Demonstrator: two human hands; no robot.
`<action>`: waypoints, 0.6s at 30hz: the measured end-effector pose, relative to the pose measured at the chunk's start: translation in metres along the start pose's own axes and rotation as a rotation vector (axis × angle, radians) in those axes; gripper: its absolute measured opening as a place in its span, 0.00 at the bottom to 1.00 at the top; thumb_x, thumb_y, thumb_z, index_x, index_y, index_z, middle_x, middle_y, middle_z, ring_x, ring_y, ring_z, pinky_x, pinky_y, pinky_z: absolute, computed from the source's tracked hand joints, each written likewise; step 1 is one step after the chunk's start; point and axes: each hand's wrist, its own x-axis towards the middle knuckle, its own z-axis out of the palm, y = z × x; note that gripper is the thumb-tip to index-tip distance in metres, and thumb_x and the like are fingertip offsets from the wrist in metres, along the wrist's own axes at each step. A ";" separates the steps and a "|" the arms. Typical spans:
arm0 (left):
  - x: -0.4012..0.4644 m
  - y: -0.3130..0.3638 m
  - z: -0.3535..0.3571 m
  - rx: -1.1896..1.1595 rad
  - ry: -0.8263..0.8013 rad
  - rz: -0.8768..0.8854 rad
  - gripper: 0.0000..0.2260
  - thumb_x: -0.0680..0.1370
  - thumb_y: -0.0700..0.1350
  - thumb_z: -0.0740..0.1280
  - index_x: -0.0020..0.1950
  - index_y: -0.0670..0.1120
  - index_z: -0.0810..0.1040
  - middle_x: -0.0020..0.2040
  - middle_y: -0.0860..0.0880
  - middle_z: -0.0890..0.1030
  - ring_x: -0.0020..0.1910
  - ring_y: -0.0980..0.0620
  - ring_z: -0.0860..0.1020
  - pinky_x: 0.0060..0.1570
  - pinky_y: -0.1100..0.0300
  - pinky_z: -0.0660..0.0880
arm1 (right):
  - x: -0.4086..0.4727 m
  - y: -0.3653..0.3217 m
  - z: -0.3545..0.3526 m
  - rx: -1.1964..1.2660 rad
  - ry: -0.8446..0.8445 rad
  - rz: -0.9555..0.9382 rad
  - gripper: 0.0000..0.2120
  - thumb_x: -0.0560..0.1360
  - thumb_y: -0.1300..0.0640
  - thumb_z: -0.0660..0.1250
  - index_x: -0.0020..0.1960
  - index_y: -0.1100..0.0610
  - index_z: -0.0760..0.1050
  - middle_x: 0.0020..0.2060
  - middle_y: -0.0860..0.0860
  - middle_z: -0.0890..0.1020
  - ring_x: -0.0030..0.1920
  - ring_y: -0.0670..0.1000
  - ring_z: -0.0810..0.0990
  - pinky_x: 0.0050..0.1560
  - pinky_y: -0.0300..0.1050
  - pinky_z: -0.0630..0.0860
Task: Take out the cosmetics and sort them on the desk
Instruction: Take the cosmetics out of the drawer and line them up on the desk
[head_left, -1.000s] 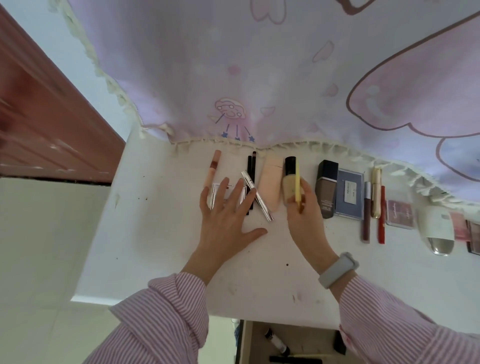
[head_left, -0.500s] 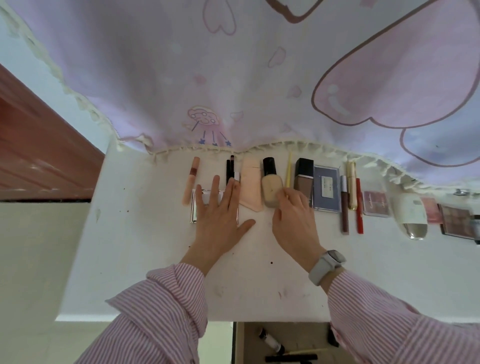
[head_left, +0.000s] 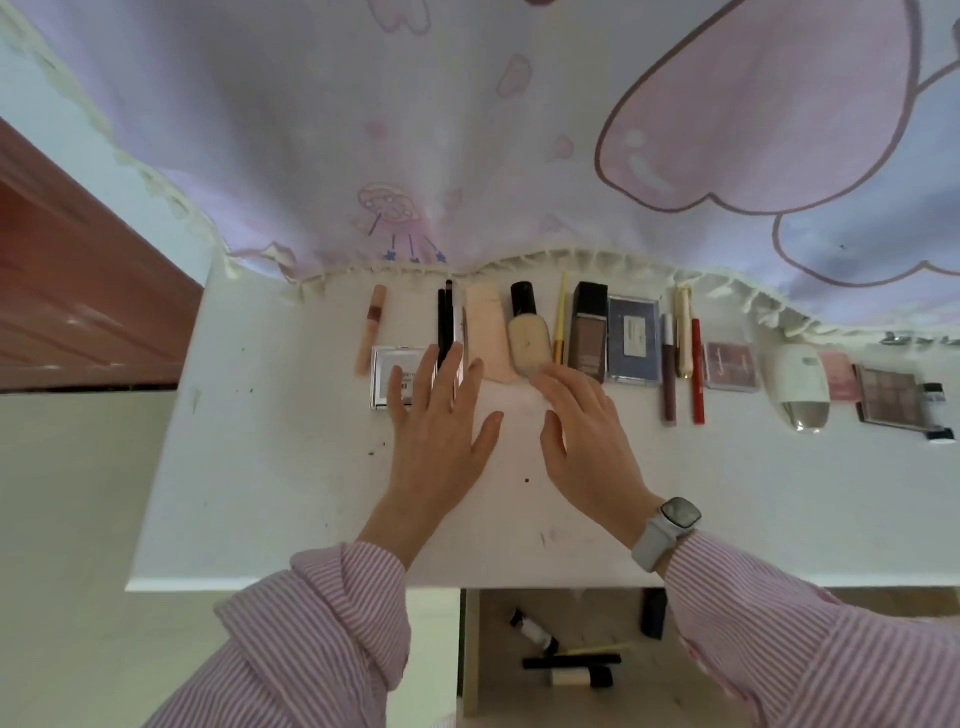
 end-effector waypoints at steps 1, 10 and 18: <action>-0.014 0.009 -0.004 -0.074 0.024 -0.014 0.23 0.77 0.54 0.55 0.64 0.41 0.74 0.65 0.40 0.74 0.66 0.39 0.70 0.64 0.35 0.62 | -0.013 0.000 -0.003 0.040 0.011 -0.035 0.16 0.74 0.68 0.60 0.61 0.63 0.72 0.59 0.58 0.75 0.61 0.57 0.73 0.63 0.49 0.69; -0.173 0.088 0.014 -0.418 0.009 0.088 0.10 0.76 0.45 0.62 0.50 0.41 0.80 0.50 0.44 0.81 0.51 0.47 0.77 0.53 0.53 0.75 | -0.174 0.057 -0.012 0.096 -0.399 -0.098 0.14 0.73 0.62 0.57 0.53 0.60 0.77 0.47 0.54 0.80 0.45 0.50 0.78 0.44 0.35 0.70; -0.204 0.111 0.098 -0.189 -0.764 -0.057 0.20 0.78 0.53 0.60 0.68 0.50 0.68 0.68 0.49 0.68 0.66 0.47 0.63 0.62 0.50 0.62 | -0.237 0.146 0.028 -0.030 -0.787 0.183 0.16 0.77 0.63 0.57 0.64 0.57 0.72 0.59 0.56 0.76 0.59 0.55 0.73 0.59 0.44 0.68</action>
